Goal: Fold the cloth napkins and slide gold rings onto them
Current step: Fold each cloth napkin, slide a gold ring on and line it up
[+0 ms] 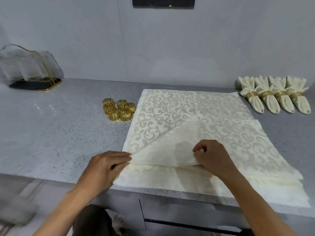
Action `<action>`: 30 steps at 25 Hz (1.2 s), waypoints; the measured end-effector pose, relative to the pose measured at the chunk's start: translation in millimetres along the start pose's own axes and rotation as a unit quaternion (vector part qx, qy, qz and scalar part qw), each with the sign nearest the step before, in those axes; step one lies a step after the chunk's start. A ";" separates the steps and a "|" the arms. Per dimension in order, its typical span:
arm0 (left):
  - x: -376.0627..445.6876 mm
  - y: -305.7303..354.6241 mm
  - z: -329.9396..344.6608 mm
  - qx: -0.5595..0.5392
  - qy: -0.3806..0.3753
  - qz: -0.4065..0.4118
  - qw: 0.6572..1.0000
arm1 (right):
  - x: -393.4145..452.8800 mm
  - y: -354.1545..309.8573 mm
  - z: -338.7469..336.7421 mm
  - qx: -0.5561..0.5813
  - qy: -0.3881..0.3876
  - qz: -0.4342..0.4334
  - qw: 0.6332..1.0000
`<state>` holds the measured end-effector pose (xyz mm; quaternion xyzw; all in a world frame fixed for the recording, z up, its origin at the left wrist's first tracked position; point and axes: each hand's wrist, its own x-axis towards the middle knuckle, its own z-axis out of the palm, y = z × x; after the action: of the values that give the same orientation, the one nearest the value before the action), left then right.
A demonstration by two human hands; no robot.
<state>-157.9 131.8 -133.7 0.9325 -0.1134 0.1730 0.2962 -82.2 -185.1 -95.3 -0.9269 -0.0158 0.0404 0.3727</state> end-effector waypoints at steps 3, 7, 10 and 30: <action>1.4 3.0 -1.1 -0.010 0.025 -0.019 0.999 | -2.3 1.9 1.9 0.000 -0.002 0.004 1.000; 3.8 10.5 6.7 -0.005 0.078 -0.062 0.995 | -0.7 7.0 0.1 0.062 -0.005 0.015 0.998; 8.3 12.1 7.7 -0.042 0.107 -0.134 0.984 | 0.1 8.0 1.5 0.069 -0.020 0.027 0.997; -0.8 27.1 -0.9 0.210 0.018 -0.030 0.977 | -6.6 16.9 3.6 -0.059 0.013 -0.056 0.997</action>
<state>-167.4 110.8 -119.4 0.9735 -0.0412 0.2009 0.1007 -89.2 -195.3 -109.2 -0.9456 -0.0648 0.0064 0.3188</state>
